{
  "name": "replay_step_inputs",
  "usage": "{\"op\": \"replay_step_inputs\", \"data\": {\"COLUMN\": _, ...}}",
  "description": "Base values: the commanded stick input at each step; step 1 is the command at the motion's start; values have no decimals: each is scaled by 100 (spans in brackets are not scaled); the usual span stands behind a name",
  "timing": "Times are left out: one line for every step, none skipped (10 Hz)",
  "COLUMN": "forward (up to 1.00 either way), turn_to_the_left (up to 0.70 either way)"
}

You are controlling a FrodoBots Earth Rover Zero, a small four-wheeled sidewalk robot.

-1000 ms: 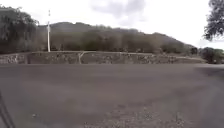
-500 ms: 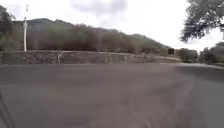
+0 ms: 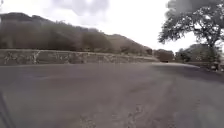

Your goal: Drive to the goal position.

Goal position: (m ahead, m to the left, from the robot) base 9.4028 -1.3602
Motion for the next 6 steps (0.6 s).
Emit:
{"op": "replay_step_inputs", "data": {"forward": 0, "turn_to_the_left": -45}}
{"op": "replay_step_inputs", "data": {"forward": 0, "turn_to_the_left": -45}}
{"op": "replay_step_inputs", "data": {"forward": 0, "turn_to_the_left": -45}}
{"op": "replay_step_inputs", "data": {"forward": 0, "turn_to_the_left": -45}}
{"op": "replay_step_inputs", "data": {"forward": 0, "turn_to_the_left": -45}}
{"op": "replay_step_inputs", "data": {"forward": 0, "turn_to_the_left": -45}}
